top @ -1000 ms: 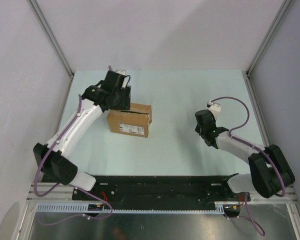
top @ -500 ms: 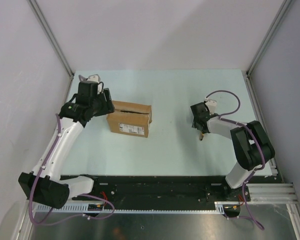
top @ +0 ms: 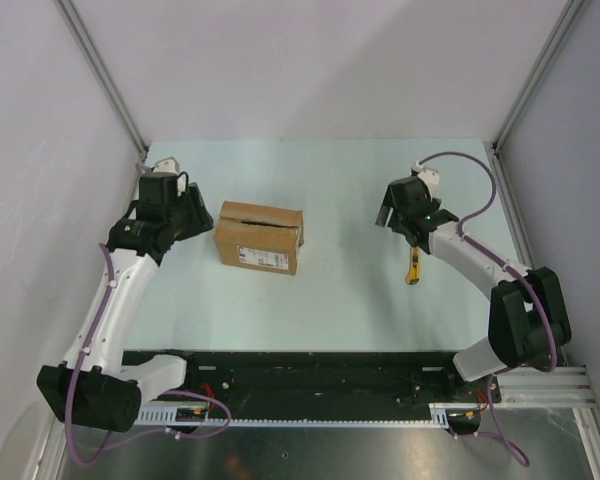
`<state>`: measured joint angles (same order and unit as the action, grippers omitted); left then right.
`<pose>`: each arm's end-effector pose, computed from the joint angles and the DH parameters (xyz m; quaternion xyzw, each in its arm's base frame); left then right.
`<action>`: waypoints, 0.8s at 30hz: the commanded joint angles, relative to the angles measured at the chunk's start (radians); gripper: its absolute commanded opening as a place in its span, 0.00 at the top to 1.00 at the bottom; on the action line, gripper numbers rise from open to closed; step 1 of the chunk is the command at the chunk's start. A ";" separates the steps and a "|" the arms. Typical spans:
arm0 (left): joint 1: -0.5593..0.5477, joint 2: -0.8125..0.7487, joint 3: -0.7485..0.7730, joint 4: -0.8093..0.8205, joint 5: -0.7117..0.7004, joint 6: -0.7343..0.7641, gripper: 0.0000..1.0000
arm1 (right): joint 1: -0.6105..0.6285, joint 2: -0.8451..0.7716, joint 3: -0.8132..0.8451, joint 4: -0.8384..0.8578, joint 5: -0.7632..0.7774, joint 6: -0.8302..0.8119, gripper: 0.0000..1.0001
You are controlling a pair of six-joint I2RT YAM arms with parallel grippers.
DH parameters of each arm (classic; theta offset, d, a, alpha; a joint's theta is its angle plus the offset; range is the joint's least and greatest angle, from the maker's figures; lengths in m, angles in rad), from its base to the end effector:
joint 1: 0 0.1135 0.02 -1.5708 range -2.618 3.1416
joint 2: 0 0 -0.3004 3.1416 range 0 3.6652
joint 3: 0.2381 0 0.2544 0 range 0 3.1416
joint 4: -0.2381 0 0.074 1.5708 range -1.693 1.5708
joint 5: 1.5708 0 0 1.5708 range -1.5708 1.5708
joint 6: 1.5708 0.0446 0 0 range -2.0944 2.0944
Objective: Unpack the express box
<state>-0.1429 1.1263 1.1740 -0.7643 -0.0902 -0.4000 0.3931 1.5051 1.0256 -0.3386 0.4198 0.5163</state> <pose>0.2225 -0.0280 0.3787 -0.1351 0.8993 -0.0714 0.4097 0.3079 0.1080 0.2687 0.1324 0.9032 -0.0162 0.4080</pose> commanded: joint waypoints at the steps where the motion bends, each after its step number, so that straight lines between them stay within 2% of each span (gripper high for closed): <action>1: 0.039 -0.046 -0.031 0.031 0.004 -0.049 0.43 | 0.000 -0.014 0.102 0.117 -0.139 -0.064 0.20; 4: 0.048 -0.057 -0.062 0.031 -0.008 -0.082 0.48 | -0.002 0.076 0.169 0.261 -0.240 -0.104 0.24; 10: 0.058 -0.105 -0.161 0.017 -0.086 -0.148 0.56 | -0.005 0.373 0.433 0.290 -0.401 -0.046 0.41; 13: 0.060 -0.108 -0.224 0.016 -0.086 -0.175 0.62 | 0.001 0.498 0.554 0.283 -0.472 -0.018 0.45; 19: 0.062 -0.031 -0.306 0.019 0.048 -0.207 0.69 | 0.029 0.687 0.812 0.184 -0.601 -0.051 0.50; 24: 0.062 0.035 -0.316 0.080 0.154 -0.180 0.69 | 0.055 0.734 0.827 0.171 -0.720 -0.088 0.50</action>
<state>-0.0891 1.1397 0.8623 -0.7448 -0.0471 -0.5705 0.4206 2.2326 1.8000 -0.1448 -0.1745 0.4656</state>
